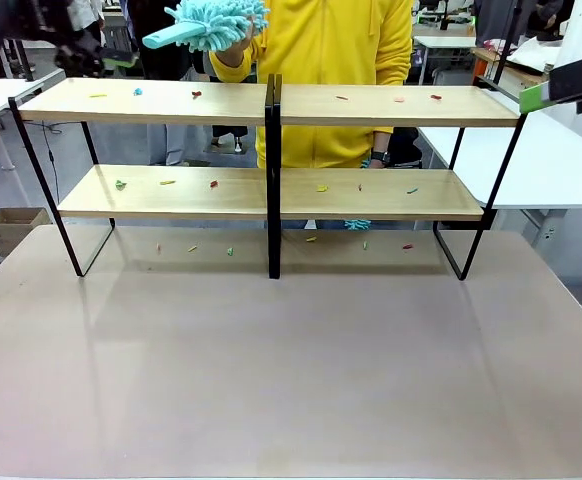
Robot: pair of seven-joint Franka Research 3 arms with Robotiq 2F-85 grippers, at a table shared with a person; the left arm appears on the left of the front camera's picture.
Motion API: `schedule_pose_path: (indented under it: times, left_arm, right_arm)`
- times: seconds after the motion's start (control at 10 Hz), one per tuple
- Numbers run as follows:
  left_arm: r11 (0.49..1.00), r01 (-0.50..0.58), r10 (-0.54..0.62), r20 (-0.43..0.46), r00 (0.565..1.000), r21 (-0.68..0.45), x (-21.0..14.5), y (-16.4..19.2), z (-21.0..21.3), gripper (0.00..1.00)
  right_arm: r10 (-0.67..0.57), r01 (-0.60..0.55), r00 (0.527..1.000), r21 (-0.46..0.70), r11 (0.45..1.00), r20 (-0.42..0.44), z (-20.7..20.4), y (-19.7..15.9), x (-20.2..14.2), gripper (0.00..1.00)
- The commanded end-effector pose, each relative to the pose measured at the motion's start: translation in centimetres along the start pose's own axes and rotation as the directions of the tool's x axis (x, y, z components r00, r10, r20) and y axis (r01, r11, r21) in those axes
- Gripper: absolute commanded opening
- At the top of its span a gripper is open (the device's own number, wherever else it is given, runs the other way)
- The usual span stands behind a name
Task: Clean the shelves.
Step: Pick up the Duster when the human hands it over.
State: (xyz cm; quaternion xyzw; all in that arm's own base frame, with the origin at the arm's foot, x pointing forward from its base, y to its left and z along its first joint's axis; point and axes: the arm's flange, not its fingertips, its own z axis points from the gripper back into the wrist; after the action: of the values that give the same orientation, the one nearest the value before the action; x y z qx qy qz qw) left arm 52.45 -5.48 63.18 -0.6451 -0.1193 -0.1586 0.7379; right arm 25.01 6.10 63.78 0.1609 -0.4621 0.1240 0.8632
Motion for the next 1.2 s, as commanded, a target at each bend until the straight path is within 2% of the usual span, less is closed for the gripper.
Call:
schedule_pose_path:
  times: [0.0, 0.4, 0.7, 0.8, 0.9, 1.0, 1.1]
  left_arm:
    - [0.997, -0.071, 0.071, 0.016, 0.997, 0.026, 2.5, 0.1, -1.5, 1.0]
    - [0.994, -0.108, 0.105, 0.088, 0.991, 0.026, 4.4, 1.8, -4.7, 1.0]
    - [0.992, -0.12, 0.115, 0.113, 0.987, 0.042, 4.8, 2.3, -5.0, 1.0]
    - [0.992, -0.112, 0.105, 0.119, 0.987, 0.05, 4.5, 2.4, -5.1, 0.42]
    - [0.993, -0.11, 0.103, 0.128, 0.986, 0.052, 4.5, 2.4, -5.1, 0.43]
    - [0.993, -0.105, 0.098, 0.13, 0.987, 0.048, 4.7, 2.2, -5.0, 0.0]
    - [0.993, -0.099, 0.091, 0.137, 0.986, 0.059, 4.6, 2.2, -4.9, 0.0]
  right_arm:
    - [-0.003, 0.003, 1.0, 0.0, 1.0, 0.003, 0.1, -0.1, 0.1, 1.0]
    - [-0.003, 0.003, 1.0, 0.0, 1.0, 0.003, 0.1, -0.1, 0.1, 1.0]
    - [-0.003, 0.003, 1.0, 0.0, 1.0, 0.003, 0.1, -0.1, 0.1, 1.0]
    - [-0.003, 0.003, 1.0, 0.0, 1.0, 0.003, 0.1, -0.1, 0.1, 1.0]
    - [-0.003, 0.003, 1.0, 0.0, 1.0, 0.003, 0.1, -0.1, 0.1, 1.0]
    - [-0.003, 0.003, 1.0, 0.0, 1.0, 0.003, 0.1, -0.1, 0.1, 1.0]
    - [-0.003, 0.003, 1.0, 0.0, 1.0, 0.003, 0.1, -0.1, 0.1, 1.0]
